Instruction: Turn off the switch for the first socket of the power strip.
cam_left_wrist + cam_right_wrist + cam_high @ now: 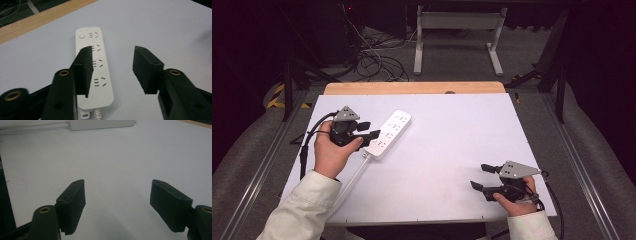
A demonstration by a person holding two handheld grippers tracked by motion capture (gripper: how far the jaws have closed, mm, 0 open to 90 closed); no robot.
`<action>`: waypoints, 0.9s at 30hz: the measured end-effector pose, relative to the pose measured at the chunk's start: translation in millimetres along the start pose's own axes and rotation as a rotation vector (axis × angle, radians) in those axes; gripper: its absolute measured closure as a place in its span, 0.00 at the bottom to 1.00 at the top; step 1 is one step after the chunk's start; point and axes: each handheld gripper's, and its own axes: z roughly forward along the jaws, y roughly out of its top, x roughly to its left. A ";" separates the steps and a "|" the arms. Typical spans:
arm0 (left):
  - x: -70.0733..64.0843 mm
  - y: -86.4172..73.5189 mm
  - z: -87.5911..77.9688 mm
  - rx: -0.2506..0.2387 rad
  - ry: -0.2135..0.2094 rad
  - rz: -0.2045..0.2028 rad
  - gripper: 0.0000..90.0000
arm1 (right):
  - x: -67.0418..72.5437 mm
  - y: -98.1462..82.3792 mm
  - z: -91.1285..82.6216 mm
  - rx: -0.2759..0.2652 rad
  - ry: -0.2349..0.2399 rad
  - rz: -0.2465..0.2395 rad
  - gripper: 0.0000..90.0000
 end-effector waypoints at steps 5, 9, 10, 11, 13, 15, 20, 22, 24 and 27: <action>-7.4 -9.6 -11.8 -0.095 -0.010 0.016 0.36 | 0.9 0.1 -0.2 0.002 -0.002 -0.001 0.32; -12.4 -19.1 -20.8 -0.168 -0.021 0.028 0.25 | 1.4 0.3 0.3 0.004 -0.002 -0.002 0.32; -13.7 -21.5 -22.6 -0.177 -0.024 0.027 0.23 | 1.3 0.3 0.3 0.004 -0.002 -0.001 0.32; -14.4 -23.9 -24.5 -0.182 -0.024 0.033 0.21 | 1.3 0.4 0.3 0.004 -0.002 -0.001 0.32; -16.4 -29.2 -27.3 -0.196 -0.024 0.036 0.19 | 1.4 0.4 0.3 0.004 -0.003 -0.001 0.32; -17.4 -35.1 -29.0 -0.213 -0.029 0.038 0.17 | 1.5 0.4 0.2 0.003 -0.003 -0.002 0.32; -20.2 -51.7 -32.9 -0.269 -0.056 0.042 0.16 | 1.5 0.3 0.3 0.004 -0.002 -0.002 0.32; -21.1 -58.1 -34.4 -0.289 -0.066 0.054 0.14 | 1.6 0.4 0.3 0.004 -0.002 -0.002 0.32; -22.2 -64.9 -36.1 -0.305 -0.068 0.058 0.14 | 1.7 0.4 0.3 0.004 -0.002 -0.002 0.32; -22.3 -75.6 -37.5 -0.316 -0.069 0.050 0.14 | 1.7 0.4 0.5 0.005 -0.003 -0.002 0.32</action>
